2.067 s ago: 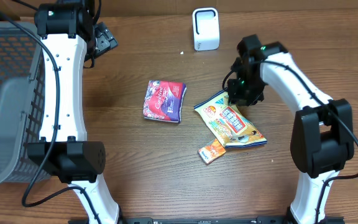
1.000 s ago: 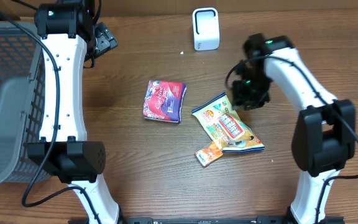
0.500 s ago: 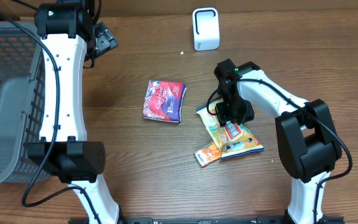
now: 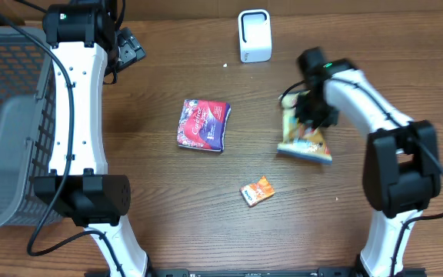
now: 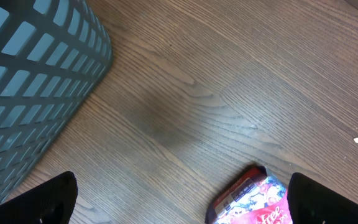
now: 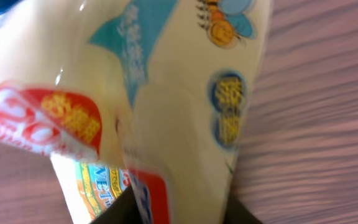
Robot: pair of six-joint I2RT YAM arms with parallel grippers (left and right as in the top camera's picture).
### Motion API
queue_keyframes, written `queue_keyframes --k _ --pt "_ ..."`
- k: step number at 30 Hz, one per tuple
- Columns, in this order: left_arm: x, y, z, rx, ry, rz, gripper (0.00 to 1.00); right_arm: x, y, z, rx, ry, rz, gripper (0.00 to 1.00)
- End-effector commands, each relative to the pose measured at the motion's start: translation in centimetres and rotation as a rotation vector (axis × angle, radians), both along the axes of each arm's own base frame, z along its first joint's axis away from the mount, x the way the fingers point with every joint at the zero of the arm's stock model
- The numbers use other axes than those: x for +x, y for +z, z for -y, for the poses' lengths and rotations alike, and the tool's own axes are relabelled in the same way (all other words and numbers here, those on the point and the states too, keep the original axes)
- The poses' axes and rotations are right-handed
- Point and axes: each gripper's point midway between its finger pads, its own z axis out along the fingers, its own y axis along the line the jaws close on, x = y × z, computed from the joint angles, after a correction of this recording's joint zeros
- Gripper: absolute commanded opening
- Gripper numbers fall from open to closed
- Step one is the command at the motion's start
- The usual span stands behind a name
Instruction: Scan the item barcode
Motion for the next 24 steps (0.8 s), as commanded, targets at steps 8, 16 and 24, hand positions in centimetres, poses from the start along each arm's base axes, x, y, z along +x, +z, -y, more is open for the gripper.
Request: queue_keyframes --k 8,16,24 --pt "0.2 -0.4 -0.1 -0.002 0.014 -0.007 1.0 1.3 2.7 0.3 0.147 0.017 0.003 0.62" --pt "0.2 -0.4 -0.1 -0.002 0.014 -0.007 1.0 -0.6 2.9 0.6 0.135 0.012 -0.072 0.37" --pt "0.2 -0.4 -0.1 -0.002 0.014 -0.007 1.0 -0.3 3.5 0.8 0.124 0.037 -0.062 0.08"
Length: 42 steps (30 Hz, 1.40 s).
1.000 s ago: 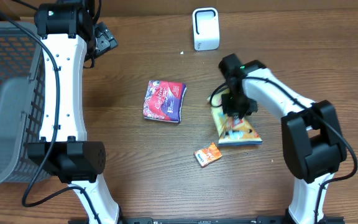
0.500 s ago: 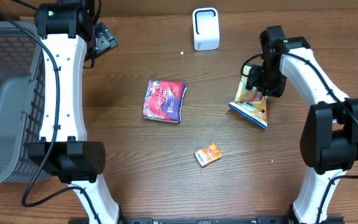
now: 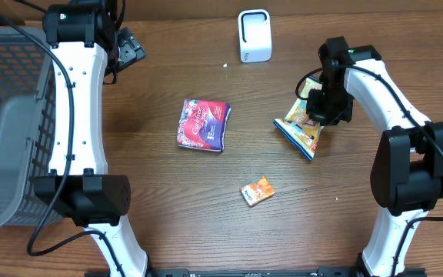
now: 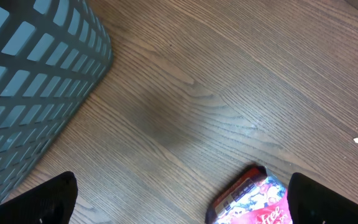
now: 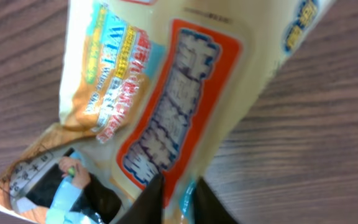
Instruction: Scan the item barcode
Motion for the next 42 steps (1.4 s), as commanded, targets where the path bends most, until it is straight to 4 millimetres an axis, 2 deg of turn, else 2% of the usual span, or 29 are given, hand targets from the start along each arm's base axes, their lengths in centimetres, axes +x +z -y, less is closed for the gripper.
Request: queue_keyframes --k 1,6,10,15,18,22,24,26,28,31,34,39,42 --pt "0.2 -0.4 -0.1 -0.002 0.014 -0.007 1.0 1.4 1.8 -0.1 0.003 0.012 0.052 0.05" --pt "0.2 -0.4 -0.1 -0.002 0.014 -0.007 1.0 3.0 4.7 -0.4 0.013 0.016 0.115 0.04" --pt "0.2 -0.4 -0.1 -0.002 0.014 -0.007 1.0 3.8 4.9 -0.5 0.019 0.032 0.147 0.04" --pt "0.2 -0.4 -0.1 -0.002 0.014 -0.007 1.0 2.9 2.2 -0.5 0.02 0.029 0.109 0.04" --pt "0.2 -0.4 -0.1 -0.002 0.014 -0.007 1.0 1.9 -1.1 -0.3 0.017 0.003 0.089 0.04" --pt "0.2 -0.4 -0.1 -0.002 0.014 -0.007 1.0 1.0 -4.3 -0.1 0.015 -0.008 0.085 0.04" --pt "0.2 -0.4 -0.1 -0.002 0.014 -0.007 1.0 0.2 -5.7 0.3 -0.006 -0.034 0.073 0.04" --pt "0.2 -0.4 -0.1 -0.002 0.014 -0.007 1.0 -0.4 -6.2 0.7 -0.023 -0.05 0.058 0.04" --pt "0.2 -0.4 -0.1 -0.002 0.014 -0.007 1.0 -0.4 -5.9 0.7 -0.023 -0.05 0.055 0.04" --pt "0.2 -0.4 -0.1 -0.002 0.014 -0.007 1.0 0.0 -4.4 0.6 -0.025 -0.044 0.047 0.04" --pt "0.2 -0.4 -0.1 -0.002 0.014 -0.007 1.0 0.8 -1.8 0.8 -0.041 -0.037 0.05 0.04" --pt "0.2 -0.4 -0.1 -0.002 0.014 -0.007 1.0 2.8 3.4 2.2 -0.135 -0.041 0.111 0.04" --pt "0.2 -0.4 -0.1 -0.002 0.014 -0.007 1.0 4.1 4.8 2.7 -0.163 -0.061 0.164 0.04"
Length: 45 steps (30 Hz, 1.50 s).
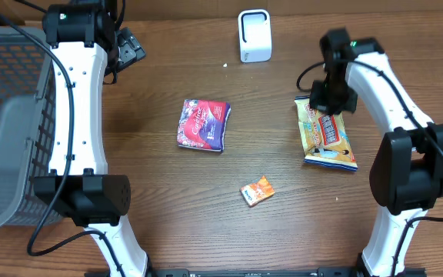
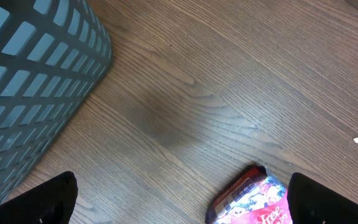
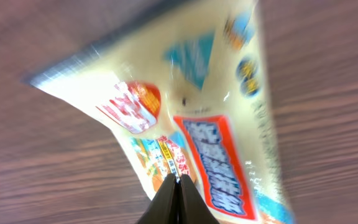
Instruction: Scan the item barcode
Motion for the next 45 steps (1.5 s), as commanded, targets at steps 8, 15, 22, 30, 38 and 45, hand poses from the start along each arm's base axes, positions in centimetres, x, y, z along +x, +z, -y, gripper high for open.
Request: queue_keyframes --k 8,15,22,30,38,45 --pt "0.2 -0.4 -0.1 -0.002 0.014 -0.007 1.0 2.1 -0.4 1.4 -0.052 -0.137 0.105 0.04" --pt "0.2 -0.4 -0.1 -0.002 0.014 -0.007 1.0 -0.1 -5.1 2.3 -0.082 -0.19 0.051 0.04" --pt "0.2 -0.4 -0.1 -0.002 0.014 -0.007 1.0 -1.8 -9.4 3.3 -0.101 -0.205 0.047 0.04" --pt "0.2 -0.4 -0.1 -0.002 0.014 -0.007 1.0 -1.2 -4.3 3.2 -0.11 -0.163 0.004 0.04" --pt "0.2 -0.4 -0.1 -0.002 0.014 -0.007 1.0 -3.2 2.4 5.5 -0.244 -0.131 -0.098 0.06" --pt "0.2 -0.4 -0.1 -0.002 0.014 -0.007 1.0 -4.8 0.2 7.1 -0.243 -0.18 -0.162 0.06"
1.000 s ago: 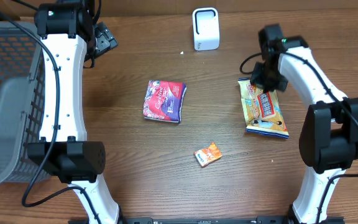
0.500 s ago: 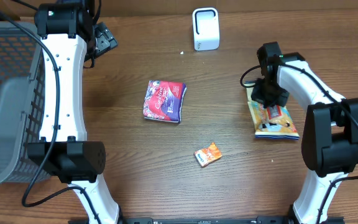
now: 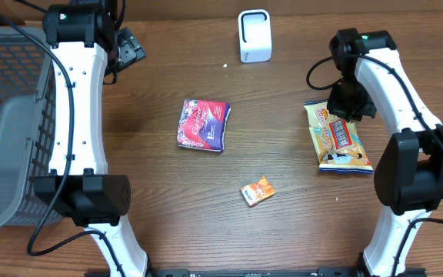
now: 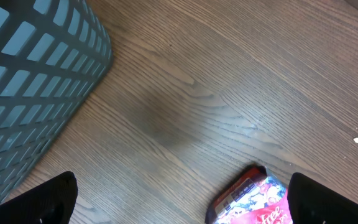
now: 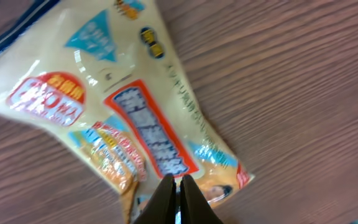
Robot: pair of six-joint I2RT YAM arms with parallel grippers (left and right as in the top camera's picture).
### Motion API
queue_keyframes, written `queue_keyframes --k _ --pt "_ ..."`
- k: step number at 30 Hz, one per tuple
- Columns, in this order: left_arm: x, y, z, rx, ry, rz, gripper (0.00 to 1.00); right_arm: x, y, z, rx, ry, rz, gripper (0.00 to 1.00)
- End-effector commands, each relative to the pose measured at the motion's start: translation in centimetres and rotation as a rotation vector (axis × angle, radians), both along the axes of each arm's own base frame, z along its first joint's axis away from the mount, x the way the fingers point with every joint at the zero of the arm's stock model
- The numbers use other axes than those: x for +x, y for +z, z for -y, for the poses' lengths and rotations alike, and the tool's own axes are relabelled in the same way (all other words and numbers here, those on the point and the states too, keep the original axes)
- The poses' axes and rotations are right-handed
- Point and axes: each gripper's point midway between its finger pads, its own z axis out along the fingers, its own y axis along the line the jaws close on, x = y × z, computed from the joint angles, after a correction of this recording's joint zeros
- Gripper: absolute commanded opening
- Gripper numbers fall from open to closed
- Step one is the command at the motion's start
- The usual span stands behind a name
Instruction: Scan the item barcode
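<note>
A yellow snack bag [image 3: 343, 141] with orange and red print lies lengthwise at the right of the table, printed side up. My right gripper [image 3: 346, 106] is over its far end. In the right wrist view the bag [image 5: 123, 112] spreads out below the gripper [image 5: 174, 186], whose jaws are shut on a thin fold of the bag. The white scanner [image 3: 254, 35] stands at the back centre, some way left of the bag. High at the back left, my left gripper [image 3: 127, 48] stands open [image 4: 182, 208] and holds nothing.
A purple and red packet [image 3: 204, 125] lies mid-table; its corner [image 4: 253, 199] shows in the left wrist view. A small orange packet [image 3: 257, 190] lies nearer the front. A grey basket [image 3: 6, 115] fills the left edge. A white object sits at the right edge.
My right gripper and the snack bag have shifted to the right and a little toward the front. The bag still lies printed side up. The left arm has not moved.
My right gripper held the bag upright right of centre. Then the bag hung tilted, a little closer to the scanner. Then it lay face up, lengthwise, and now it is farther right. The left gripper stayed open at the back left throughout.
</note>
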Motion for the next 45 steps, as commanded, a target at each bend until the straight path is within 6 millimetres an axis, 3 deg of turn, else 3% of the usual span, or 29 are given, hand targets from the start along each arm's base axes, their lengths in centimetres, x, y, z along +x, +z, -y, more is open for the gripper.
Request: queue_keyframes --k 1,7,13,18,21,22,24,27,28,30,31,37,45 --pt "0.2 -0.4 -0.1 -0.002 0.014 -0.007 1.0 -0.9 -1.4 1.4 -0.003 -0.04 -0.024 0.06" --pt "0.2 -0.4 -0.1 -0.002 0.014 -0.007 1.0 -2.3 -6.2 -0.4 0.149 -0.052 -0.052 0.04" --pt "0.2 -0.4 -0.1 -0.002 0.014 -0.007 1.0 -3.9 -10.7 -0.4 0.156 -0.06 -0.042 0.04" --pt "0.2 -0.4 -0.1 -0.002 0.014 -0.007 1.0 -4.0 -10.3 -0.4 0.155 -0.061 -0.051 0.04" --pt "0.2 -0.4 -0.1 -0.002 0.014 -0.007 1.0 -3.3 -8.6 -0.4 0.155 -0.059 -0.052 0.04" --pt "0.2 -0.4 -0.1 -0.002 0.014 -0.007 1.0 -2.7 -7.2 -0.5 0.156 -0.056 -0.046 0.04" --pt "0.2 -0.4 -0.1 -0.002 0.014 -0.007 1.0 -1.7 -5.4 -0.5 0.158 -0.054 -0.031 0.1" --pt "0.2 -0.4 -0.1 -0.002 0.014 -0.007 1.0 -0.5 -3.0 -0.8 0.183 0.008 -0.009 0.28" --pt "0.2 -0.4 -0.1 -0.002 0.014 -0.007 1.0 -0.1 -2.5 -1.2 0.206 0.046 -0.005 0.4" --pt "0.2 -0.4 -0.1 -0.002 0.014 -0.007 1.0 0.2 -1.9 -2.4 0.279 0.132 -0.003 0.82" --pt "0.2 -0.4 -0.1 -0.002 0.014 -0.007 1.0 0.1 -1.9 -2.8 0.305 0.158 -0.006 0.88" --pt "0.2 -0.4 -0.1 -0.002 0.014 -0.007 1.0 -0.7 -3.1 -2.9 0.318 0.163 -0.034 0.89" --pt "0.2 -0.4 -0.1 -0.002 0.014 -0.007 1.0 -1.6 -7.2 -1.6 0.245 0.172 -0.038 0.85"
